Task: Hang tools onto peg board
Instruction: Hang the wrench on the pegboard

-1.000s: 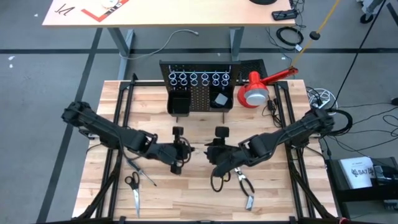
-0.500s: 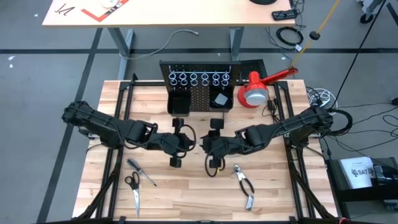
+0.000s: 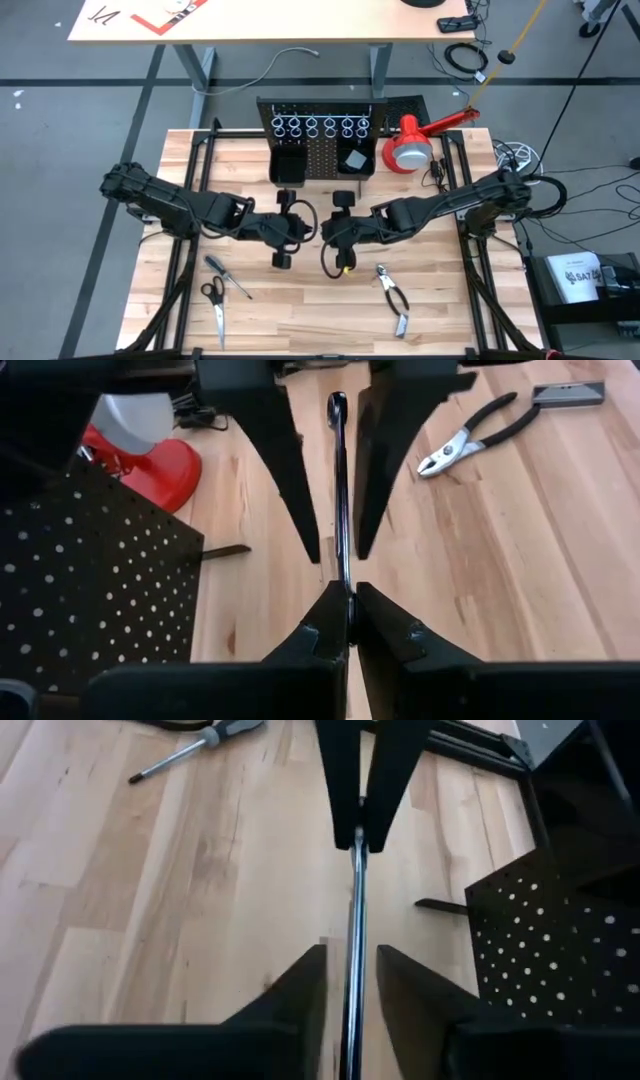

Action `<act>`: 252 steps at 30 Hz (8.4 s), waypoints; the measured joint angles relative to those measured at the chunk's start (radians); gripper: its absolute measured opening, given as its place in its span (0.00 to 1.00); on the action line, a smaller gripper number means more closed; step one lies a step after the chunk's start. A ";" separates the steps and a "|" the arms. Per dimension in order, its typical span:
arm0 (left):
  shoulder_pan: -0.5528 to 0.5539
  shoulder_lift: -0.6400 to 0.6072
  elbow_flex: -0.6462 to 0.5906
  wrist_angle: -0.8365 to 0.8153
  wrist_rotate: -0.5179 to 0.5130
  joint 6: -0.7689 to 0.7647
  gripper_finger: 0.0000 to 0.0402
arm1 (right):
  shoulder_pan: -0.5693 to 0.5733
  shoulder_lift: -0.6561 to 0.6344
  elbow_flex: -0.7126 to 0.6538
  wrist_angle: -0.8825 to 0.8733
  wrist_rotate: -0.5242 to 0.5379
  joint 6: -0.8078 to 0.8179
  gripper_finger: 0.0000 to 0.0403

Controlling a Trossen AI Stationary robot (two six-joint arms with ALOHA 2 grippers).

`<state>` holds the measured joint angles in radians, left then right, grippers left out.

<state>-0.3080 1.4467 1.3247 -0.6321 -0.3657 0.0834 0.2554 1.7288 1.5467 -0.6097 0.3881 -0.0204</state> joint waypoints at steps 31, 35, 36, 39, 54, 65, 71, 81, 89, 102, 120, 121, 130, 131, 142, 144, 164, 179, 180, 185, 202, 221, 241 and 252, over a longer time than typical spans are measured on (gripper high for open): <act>-0.046 -0.137 0.012 -0.006 -0.125 -0.010 0.40 | 0.011 -0.001 0.000 0.144 0.005 -0.028 0.00; -0.069 -0.240 0.013 -0.002 -0.133 -0.054 0.40 | 0.021 0.000 0.000 0.235 0.003 -0.049 0.00; -0.077 -0.266 0.013 -0.002 -0.134 -0.065 0.40 | 0.023 0.000 0.000 0.258 0.005 -0.056 0.00; -0.098 -0.341 0.013 0.000 -0.136 -0.080 0.40 | 0.025 0.000 0.000 0.345 0.010 -0.086 0.00; -0.130 -0.341 0.008 -0.009 -0.005 -0.130 0.49 | 0.026 0.000 0.000 0.583 0.033 -0.175 0.00; -0.114 -0.279 0.008 0.000 -0.005 -0.130 0.46 | 0.026 0.000 0.000 0.584 0.033 -0.172 0.00; -0.092 -0.264 0.008 0.037 -0.004 -0.122 0.37 | 0.026 0.000 0.000 0.582 0.033 -0.165 0.00; -0.077 -0.264 0.008 0.050 0.035 -0.121 0.11 | 0.026 0.000 0.000 0.579 0.035 -0.163 0.00; -0.078 -0.261 0.008 0.049 0.025 -0.069 0.05 | 0.026 0.000 0.000 0.577 0.035 -0.160 0.00; -0.079 -0.257 0.184 -0.101 -0.001 -0.074 0.05 | 0.026 -0.002 0.001 0.514 0.034 -0.132 0.17; 0.148 -0.070 0.792 -0.574 -0.068 -0.057 0.05 | 0.032 -0.001 0.000 0.390 0.019 -0.005 0.26; 0.165 -0.057 0.815 -0.585 -0.068 -0.066 0.05 | 0.033 -0.001 0.000 0.377 0.009 0.001 0.26; 0.292 0.031 0.962 -0.707 -0.064 -0.154 0.05 | 0.065 -0.001 0.000 0.318 -0.005 0.010 0.26; 0.301 0.036 0.973 -0.721 -0.064 -0.166 0.05 | 0.068 -0.001 0.000 0.311 -0.005 0.010 0.26; 0.361 0.048 1.032 -0.830 -0.038 -0.237 0.05 | 0.074 -0.001 0.000 0.281 -0.005 0.010 0.26; 0.368 0.048 1.032 -0.854 -0.038 -0.253 0.05 | 0.074 -0.001 0.000 0.281 -0.005 0.010 0.26; 0.374 0.020 1.023 -0.937 0.178 -0.201 0.05 | 0.072 0.038 0.000 0.279 -0.030 0.002 0.26; 0.373 0.123 1.018 -0.939 0.309 -0.145 0.05 | 0.072 0.044 0.000 0.287 -0.024 -0.021 0.26; 0.373 0.131 1.018 -0.939 0.314 -0.140 0.05 | 0.072 0.044 0.000 0.287 -0.024 -0.021 0.26; 0.373 0.171 1.018 -0.939 0.371 -0.113 0.05 | 0.074 0.044 0.000 0.286 -0.024 -0.020 0.26; 0.373 0.256 1.018 -0.939 0.424 -0.100 0.05 | 0.075 0.044 0.000 0.269 -0.024 -0.016 0.26; 0.472 0.079 1.033 -0.832 0.282 0.006 0.05 | 0.074 0.044 0.000 0.252 -0.028 -0.001 0.26; 0.590 0.006 1.032 -0.895 0.208 -0.018 0.05 | 0.074 0.044 0.000 0.253 -0.028 0.001 0.26; 0.590 0.040 1.031 -0.887 0.226 -0.006 0.05 | 0.074 0.043 0.000 0.254 -0.028 0.001 0.26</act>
<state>0.2821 1.4865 2.3558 -1.5186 -0.1395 0.0769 0.3294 1.7721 1.5471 -0.3561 0.3603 -0.0191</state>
